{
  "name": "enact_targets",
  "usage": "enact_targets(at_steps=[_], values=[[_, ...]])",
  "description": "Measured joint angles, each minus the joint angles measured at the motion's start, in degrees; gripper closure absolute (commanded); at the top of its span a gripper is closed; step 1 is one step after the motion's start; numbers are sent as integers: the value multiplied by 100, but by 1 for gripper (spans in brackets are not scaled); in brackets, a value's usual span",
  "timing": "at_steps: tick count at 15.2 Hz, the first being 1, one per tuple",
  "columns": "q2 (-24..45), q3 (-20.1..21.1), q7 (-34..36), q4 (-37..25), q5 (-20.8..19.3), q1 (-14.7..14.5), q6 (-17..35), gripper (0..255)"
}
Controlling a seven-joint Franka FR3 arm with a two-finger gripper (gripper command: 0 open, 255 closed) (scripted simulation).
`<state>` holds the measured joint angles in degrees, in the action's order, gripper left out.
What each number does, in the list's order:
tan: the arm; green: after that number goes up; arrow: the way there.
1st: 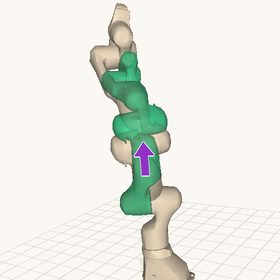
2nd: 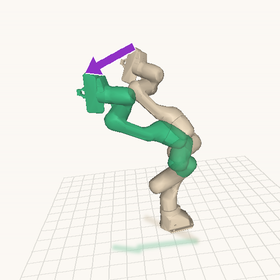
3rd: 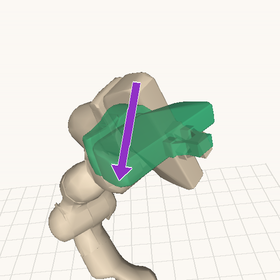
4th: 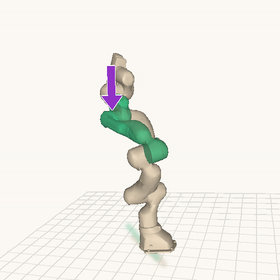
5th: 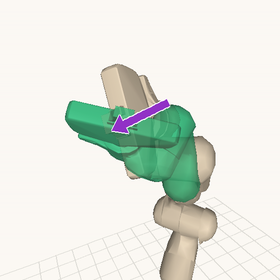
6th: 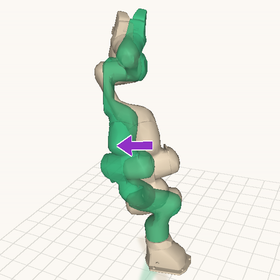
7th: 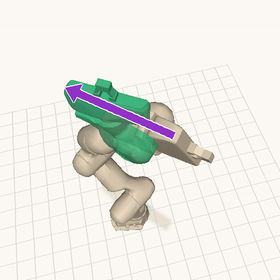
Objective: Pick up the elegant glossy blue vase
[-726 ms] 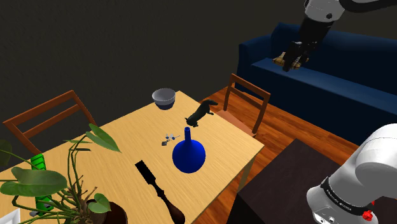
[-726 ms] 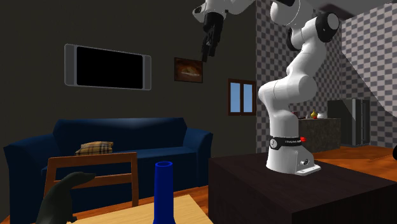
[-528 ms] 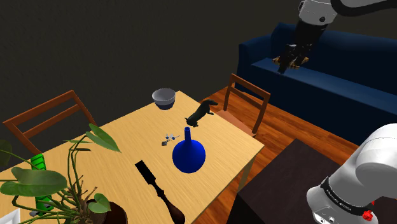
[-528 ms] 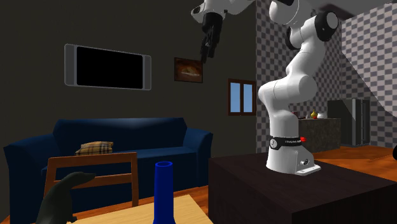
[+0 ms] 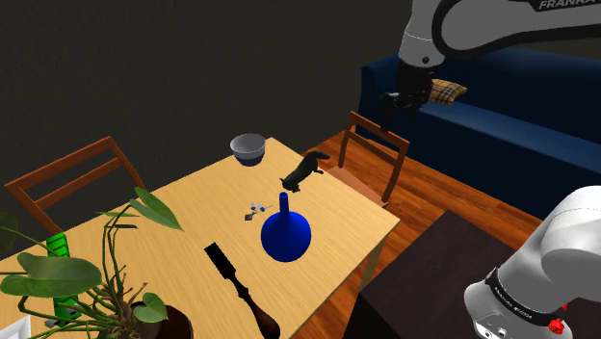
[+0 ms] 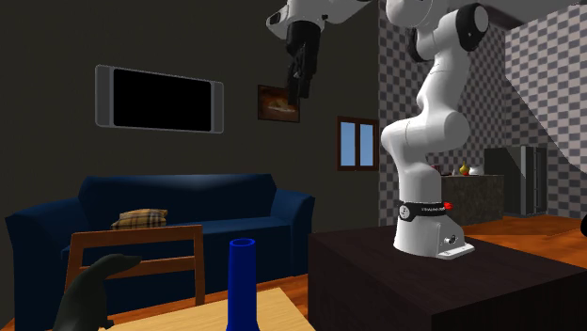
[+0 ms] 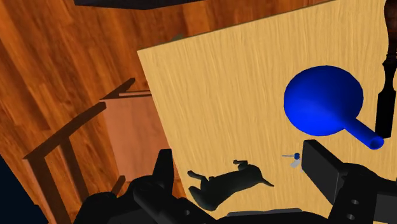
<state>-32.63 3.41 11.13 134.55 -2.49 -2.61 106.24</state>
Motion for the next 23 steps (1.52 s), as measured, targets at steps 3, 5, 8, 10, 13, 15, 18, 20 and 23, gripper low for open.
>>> enact_targets(at_steps=[3,5,8,10,13,15,18,20,23], values=[[563,211,279,-198,115,-91,234,0],[875,324,435,-234,171,-142,427,0],[1491,502,680,-498,226,-212,665,0],[1819,612,844,-647,256,-268,764,0],[2392,777,1110,-923,273,-357,942,0],[2852,871,1284,-1172,248,-413,1079,0],[3469,980,1513,-1603,206,-507,1150,0],[3920,1037,1665,-1923,157,-581,1204,0],[4595,1110,1913,-2442,76,-732,1250,0]])
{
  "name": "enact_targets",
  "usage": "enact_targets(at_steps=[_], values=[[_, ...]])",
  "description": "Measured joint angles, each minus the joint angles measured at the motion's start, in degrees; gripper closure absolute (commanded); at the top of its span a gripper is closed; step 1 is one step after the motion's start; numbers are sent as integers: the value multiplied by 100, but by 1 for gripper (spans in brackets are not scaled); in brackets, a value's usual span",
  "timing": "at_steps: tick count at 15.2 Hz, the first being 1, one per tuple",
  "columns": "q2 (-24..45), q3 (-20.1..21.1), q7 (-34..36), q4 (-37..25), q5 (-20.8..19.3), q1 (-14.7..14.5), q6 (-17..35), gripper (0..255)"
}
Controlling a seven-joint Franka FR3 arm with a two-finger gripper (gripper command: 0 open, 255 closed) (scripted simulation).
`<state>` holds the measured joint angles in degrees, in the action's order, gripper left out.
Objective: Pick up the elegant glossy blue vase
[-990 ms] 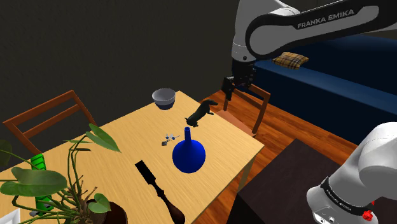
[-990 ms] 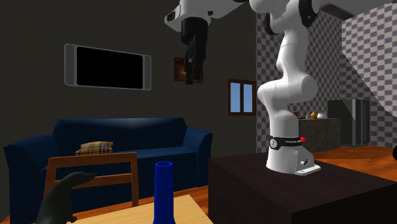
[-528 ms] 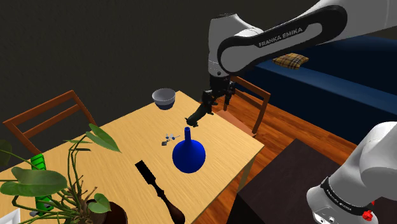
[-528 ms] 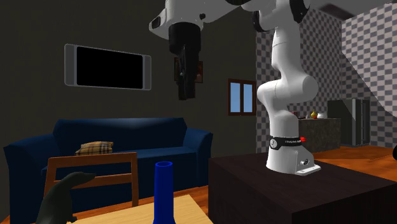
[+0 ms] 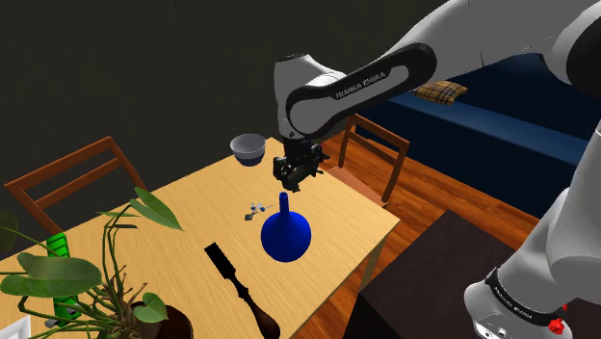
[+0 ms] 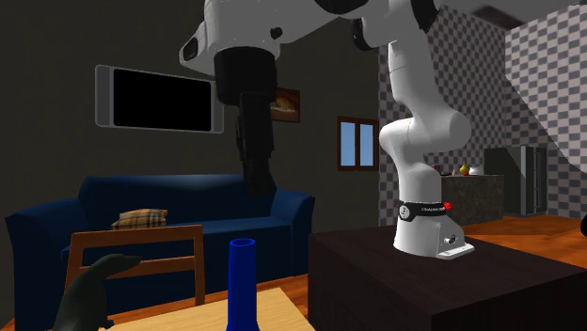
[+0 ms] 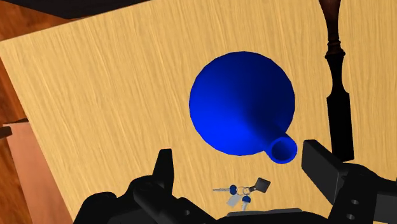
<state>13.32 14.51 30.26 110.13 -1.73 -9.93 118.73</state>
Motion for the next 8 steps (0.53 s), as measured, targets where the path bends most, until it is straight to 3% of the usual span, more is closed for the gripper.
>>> enact_targets(at_steps=[4,8], values=[[855,53,268,-810,-84,-221,-96,0],[1171,42,333,-887,-131,-284,106,0]])
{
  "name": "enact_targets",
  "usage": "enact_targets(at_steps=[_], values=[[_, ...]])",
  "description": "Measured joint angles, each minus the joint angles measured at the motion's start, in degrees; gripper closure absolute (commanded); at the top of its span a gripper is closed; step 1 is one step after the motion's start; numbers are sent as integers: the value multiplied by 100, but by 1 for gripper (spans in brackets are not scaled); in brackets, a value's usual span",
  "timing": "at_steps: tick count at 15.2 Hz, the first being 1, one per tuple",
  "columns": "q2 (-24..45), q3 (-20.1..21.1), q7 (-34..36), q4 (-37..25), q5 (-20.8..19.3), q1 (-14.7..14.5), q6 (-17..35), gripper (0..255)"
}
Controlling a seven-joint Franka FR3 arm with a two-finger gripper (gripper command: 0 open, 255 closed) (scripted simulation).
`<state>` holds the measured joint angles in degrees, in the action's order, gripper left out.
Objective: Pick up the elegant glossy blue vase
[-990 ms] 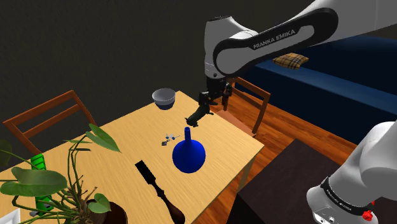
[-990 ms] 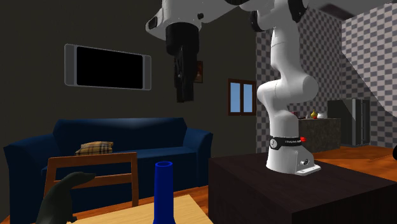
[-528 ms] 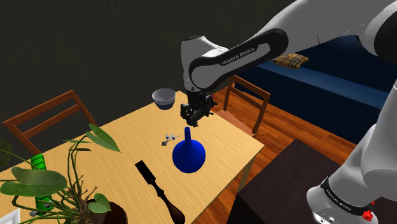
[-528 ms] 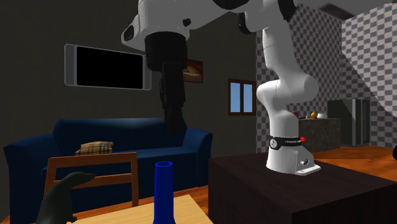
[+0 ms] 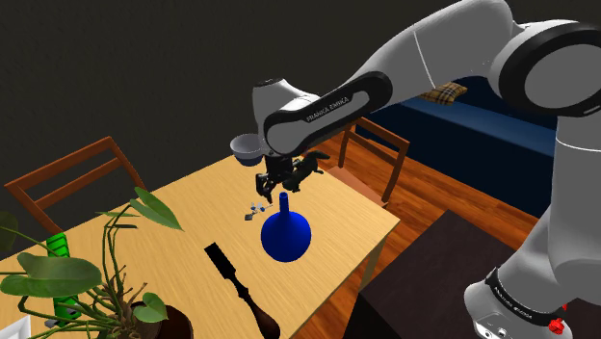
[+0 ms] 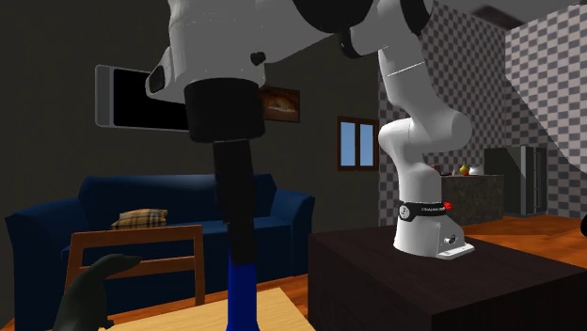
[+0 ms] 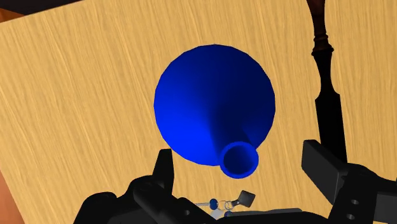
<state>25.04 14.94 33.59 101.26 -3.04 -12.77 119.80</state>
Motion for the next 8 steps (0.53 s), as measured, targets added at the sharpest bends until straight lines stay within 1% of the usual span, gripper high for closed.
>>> enact_targets(at_steps=[5,6,8], values=[[198,-29,13,76,-49,-17,268,0],[201,-29,16,86,-50,-19,280,255],[202,-28,19,93,-51,-21,290,255]])
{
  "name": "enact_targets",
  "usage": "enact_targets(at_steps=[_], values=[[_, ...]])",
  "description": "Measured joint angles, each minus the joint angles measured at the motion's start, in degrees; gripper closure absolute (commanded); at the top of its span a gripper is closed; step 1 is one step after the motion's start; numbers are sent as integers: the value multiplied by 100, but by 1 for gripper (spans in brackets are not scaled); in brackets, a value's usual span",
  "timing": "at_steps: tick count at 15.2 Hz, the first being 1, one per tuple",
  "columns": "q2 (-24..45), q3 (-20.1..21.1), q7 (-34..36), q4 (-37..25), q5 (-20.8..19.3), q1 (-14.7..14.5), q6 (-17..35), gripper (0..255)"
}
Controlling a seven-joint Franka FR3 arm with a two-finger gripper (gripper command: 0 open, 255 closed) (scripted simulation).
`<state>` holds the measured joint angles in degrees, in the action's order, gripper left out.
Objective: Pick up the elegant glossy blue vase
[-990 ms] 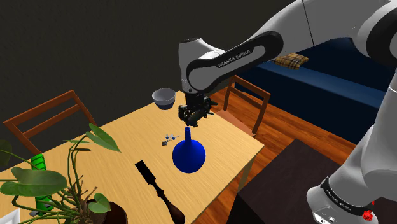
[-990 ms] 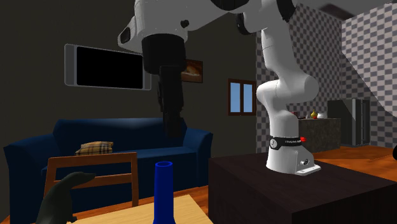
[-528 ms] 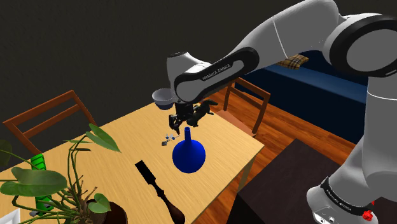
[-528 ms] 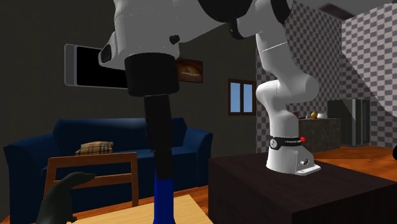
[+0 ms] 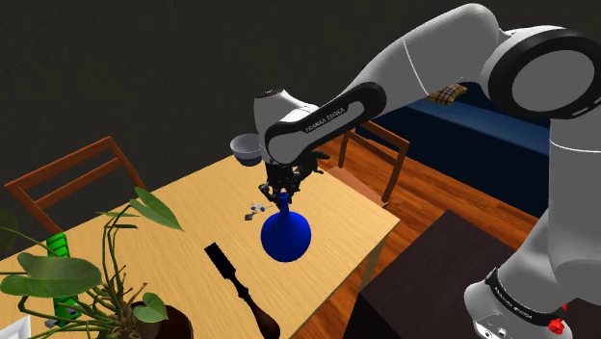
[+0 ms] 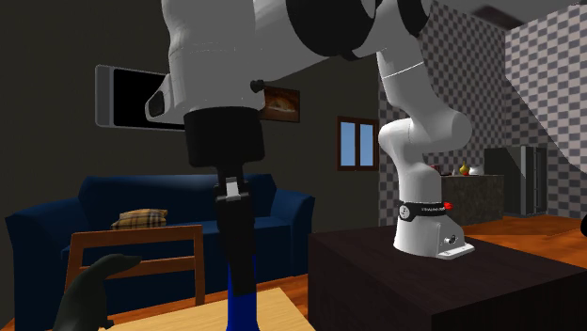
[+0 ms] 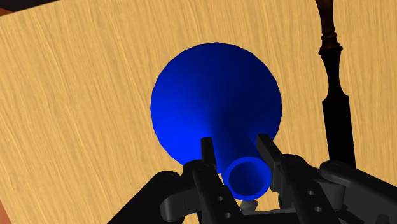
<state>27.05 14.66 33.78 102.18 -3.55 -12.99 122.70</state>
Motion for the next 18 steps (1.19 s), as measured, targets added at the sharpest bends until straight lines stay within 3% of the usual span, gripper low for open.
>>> enact_targets(at_steps=[8,18], values=[[-1,0,0,1,0,0,4,255],[-358,46,-44,-184,95,46,-541,255]])
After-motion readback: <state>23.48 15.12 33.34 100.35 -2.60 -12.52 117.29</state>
